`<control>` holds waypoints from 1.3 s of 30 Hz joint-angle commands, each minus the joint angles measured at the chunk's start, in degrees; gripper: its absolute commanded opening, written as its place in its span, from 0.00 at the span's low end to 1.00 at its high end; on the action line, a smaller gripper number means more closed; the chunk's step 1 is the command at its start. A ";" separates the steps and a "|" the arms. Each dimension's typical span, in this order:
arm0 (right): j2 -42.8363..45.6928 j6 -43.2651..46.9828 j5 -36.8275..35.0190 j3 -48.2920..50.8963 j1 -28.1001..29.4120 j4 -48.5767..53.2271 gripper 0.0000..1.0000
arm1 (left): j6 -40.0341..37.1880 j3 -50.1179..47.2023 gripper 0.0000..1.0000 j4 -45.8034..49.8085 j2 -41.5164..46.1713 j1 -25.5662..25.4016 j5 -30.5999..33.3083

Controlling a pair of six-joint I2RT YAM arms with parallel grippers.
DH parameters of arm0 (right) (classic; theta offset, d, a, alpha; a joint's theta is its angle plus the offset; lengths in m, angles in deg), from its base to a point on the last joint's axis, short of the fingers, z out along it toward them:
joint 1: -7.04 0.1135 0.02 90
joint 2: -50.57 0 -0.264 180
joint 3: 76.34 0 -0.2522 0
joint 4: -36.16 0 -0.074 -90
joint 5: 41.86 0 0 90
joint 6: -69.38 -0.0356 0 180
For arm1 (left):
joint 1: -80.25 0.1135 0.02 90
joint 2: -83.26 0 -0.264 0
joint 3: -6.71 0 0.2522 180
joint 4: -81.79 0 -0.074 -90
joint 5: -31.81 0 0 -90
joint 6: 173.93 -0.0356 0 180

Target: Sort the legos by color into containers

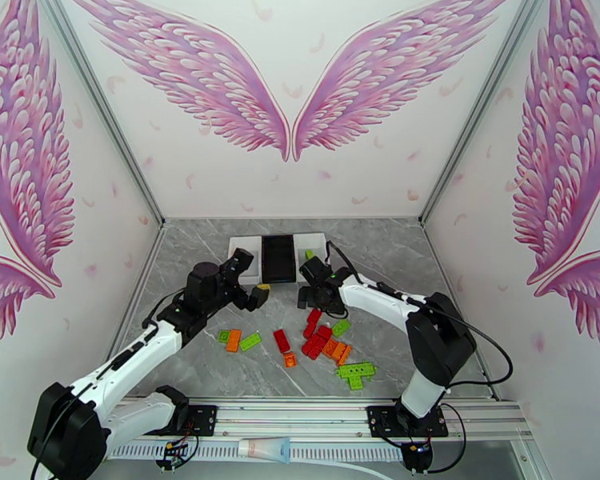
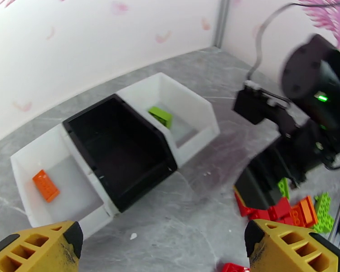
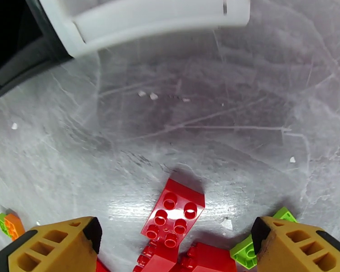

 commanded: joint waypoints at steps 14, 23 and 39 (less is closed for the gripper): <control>-8.76 -0.29 5.26 -2.86 -0.33 1.18 0.63 | -9.02 -3.21 0.99 -1.30 1.48 -2.90 -6.95; -8.19 0.65 4.06 -3.45 -0.41 2.11 0.38 | -10.22 -3.87 0.99 0.66 1.61 -4.41 -4.61; -3.10 17.79 1.37 -9.73 -0.75 -6.59 0.24 | 1.67 -3.92 0.99 2.09 5.49 -10.27 12.68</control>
